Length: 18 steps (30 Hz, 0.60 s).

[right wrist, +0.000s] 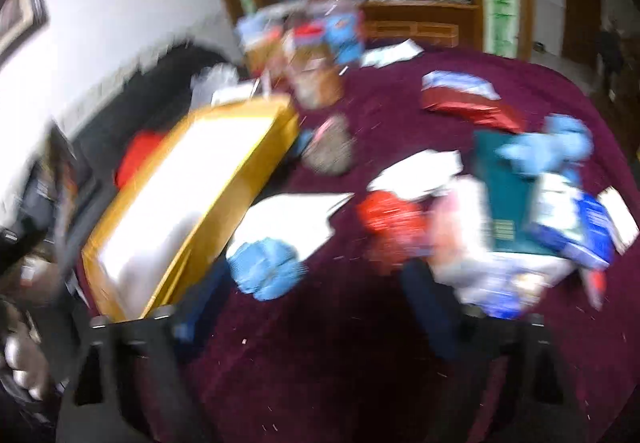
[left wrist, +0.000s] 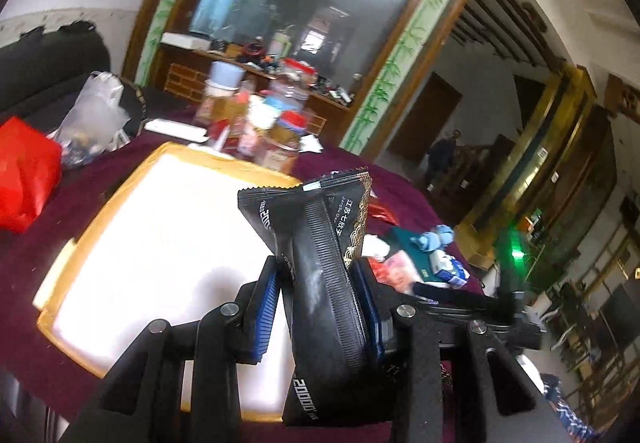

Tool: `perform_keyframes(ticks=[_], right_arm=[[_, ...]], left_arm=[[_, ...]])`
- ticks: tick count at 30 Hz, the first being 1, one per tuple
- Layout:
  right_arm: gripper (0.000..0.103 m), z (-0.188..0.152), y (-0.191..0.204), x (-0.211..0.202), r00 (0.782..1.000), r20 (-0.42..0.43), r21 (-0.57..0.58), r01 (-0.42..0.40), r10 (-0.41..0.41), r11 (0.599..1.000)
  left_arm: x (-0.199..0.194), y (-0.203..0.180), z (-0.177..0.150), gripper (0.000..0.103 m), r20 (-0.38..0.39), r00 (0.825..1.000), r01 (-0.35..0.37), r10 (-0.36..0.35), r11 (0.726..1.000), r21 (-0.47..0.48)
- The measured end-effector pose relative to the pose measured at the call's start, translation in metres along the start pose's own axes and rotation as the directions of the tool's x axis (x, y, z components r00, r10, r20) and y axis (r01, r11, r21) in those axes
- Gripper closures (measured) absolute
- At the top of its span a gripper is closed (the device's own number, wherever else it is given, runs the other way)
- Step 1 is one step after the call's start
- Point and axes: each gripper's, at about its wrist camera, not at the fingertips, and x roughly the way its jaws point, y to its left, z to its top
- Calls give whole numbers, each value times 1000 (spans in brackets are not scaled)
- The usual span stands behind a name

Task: Organize soft objects
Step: 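Carry black bag into tray with left gripper while right gripper carries blue towel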

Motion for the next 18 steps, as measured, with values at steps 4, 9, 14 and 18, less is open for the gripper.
perform_keyframes(ticks=[4,9,14,18], right_arm=[[37,4,20,37,997,-68,-10,-23,23,1000],[62,-2,34,66,991,-134,-20,-2,-1,1000],[64,3,31,38,998,-64,-1,-13,13,1000],[64,30,46,6,999,16,-40,-39,40,998]], left_arm=[[-9,24,-2,64,3,1000,-25,25,999,-29],[-1,44,-1,64,-8,999,-43,42,997,-60],[7,60,1,64,-38,999,-39,35,995,-90],[24,63,20,64,-65,998,-26,19,995,-97]])
